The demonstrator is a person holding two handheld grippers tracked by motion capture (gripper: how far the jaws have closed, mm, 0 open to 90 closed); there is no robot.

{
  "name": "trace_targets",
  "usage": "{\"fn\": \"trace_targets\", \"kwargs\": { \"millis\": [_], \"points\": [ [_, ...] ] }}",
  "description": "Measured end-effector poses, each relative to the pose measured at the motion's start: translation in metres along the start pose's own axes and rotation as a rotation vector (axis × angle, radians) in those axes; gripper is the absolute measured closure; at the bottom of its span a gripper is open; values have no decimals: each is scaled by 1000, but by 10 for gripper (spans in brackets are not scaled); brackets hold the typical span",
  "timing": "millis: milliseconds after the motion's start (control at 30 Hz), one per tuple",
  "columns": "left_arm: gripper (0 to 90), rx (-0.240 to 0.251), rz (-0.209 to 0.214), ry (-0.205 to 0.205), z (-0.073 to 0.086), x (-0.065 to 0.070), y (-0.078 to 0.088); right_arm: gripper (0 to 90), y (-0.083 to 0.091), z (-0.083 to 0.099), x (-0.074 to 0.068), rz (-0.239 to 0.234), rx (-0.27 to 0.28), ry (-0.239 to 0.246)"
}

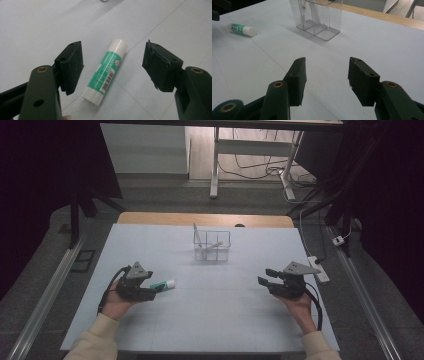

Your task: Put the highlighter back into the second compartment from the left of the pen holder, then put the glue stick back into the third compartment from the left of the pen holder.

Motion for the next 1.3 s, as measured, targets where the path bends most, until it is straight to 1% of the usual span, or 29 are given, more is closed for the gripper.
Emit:
{"fn": "trace_targets", "kwargs": {
  "millis": [167, 233, 400, 567, 767, 867, 967, 1033, 1100, 1167, 1200, 1267, 1300],
  "points": [
    [332, -3, 3, 0, 0, -1, -1, 480, 2, 4, 1, -8, -5, 6],
    [332, -6, 3, -3, 0, -1, -2, 480, 3, 5, 0, -9, -10, 17],
    [331, -4, 8, -8, -1, 1, -3, 480, 3, 7, 2, 1, -20, 31],
    [331, -7, 12, -14, -2, 1, -4, 479, 4, 9, 4, 9, -25, 20],
    [331, -14, 21, -20, -3, 2, -7, 478, 5, 10, 5, 13, -35, 27],
    [330, -25, 29, -32, -6, 3, -11, 478, 5, 10, 6, 17, -34, 31],
    [329, -38, 47, -43, -9, 3, -14, 478, 6, 9, 7, 18, -27, 29],
    [328, -54, 69, -53, -13, 3, -17, 478, 7, 10, 8, 22, -31, 29],
    [326, -70, 70, -69, -17, 3, -20, 478, 7, 10, 8, 24, -33, 28],
    [325, -84, 81, -84, -22, 3, -23, 478, 7, 10, 8, 25, -35, 28],
    [325, -92, 85, -84, -25, 2, -24, 477, 7, 11, 8, 24, -35, 27],
    [325, -116, 109, -94, -29, 2, -28, 477, 6, 11, 8, 26, -39, 27],
    [323, -125, 114, -99, -31, 2, -30, 477, 6, 12, 8, 28, -41, 27]
  ]
}}
Point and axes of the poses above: each handheld gripper's, and its own axes: y roughly backward along the jaws, z roughly out of its underside, x roughly to its right, the point moved 3 cm from there along -y, roughly forward along the jaws, and after that the axes turned 2 degrees about x, right-handed, at the moved point
